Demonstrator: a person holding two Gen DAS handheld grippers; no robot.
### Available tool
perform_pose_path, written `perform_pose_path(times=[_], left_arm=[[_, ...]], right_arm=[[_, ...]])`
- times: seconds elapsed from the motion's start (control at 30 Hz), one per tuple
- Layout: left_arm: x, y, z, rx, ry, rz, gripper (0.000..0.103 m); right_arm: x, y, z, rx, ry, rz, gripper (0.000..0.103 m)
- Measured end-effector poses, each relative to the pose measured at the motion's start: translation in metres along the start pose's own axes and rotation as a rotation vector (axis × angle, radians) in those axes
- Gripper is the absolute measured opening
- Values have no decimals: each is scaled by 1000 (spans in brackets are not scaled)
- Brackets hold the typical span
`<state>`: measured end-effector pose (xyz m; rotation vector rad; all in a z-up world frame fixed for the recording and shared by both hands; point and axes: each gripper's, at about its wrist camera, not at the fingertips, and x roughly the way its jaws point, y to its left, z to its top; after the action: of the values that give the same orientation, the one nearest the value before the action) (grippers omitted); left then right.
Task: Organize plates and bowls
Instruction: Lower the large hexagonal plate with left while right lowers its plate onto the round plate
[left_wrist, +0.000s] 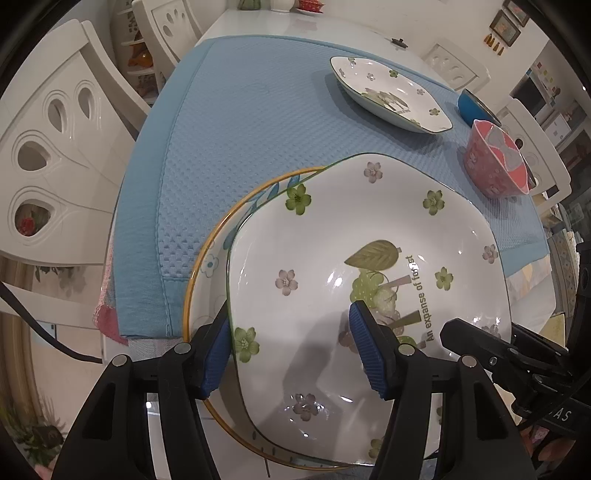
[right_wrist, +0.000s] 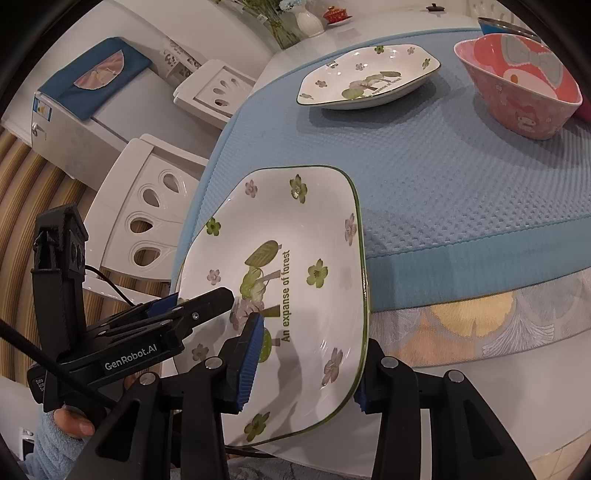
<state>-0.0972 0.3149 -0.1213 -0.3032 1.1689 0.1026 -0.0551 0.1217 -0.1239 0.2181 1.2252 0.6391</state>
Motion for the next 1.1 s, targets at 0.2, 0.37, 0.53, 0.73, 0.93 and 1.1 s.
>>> perform_pose_path(times=[0.2, 0.37, 0.53, 0.73, 0.93, 1.1], left_arm=[[0, 0, -1, 4, -3, -2, 59], [0, -1, -1, 7, -4, 0, 59], [-1, -2, -1, 16, -5, 5, 59], [-1, 0, -1, 17, -7, 0, 59], [-1, 0, -1, 18, -9, -2, 59], [-2, -1, 1, -1, -1, 25, 59]], right_arm=[[0, 0, 0, 12, 7, 7, 43], [0, 0, 0, 12, 8, 6, 43], [1, 0, 0, 19, 7, 1, 43], [2, 4, -1, 7, 11, -27, 43], [3, 8, -1, -11, 16, -58, 43], [4, 16, -2, -54, 20, -109, 43]])
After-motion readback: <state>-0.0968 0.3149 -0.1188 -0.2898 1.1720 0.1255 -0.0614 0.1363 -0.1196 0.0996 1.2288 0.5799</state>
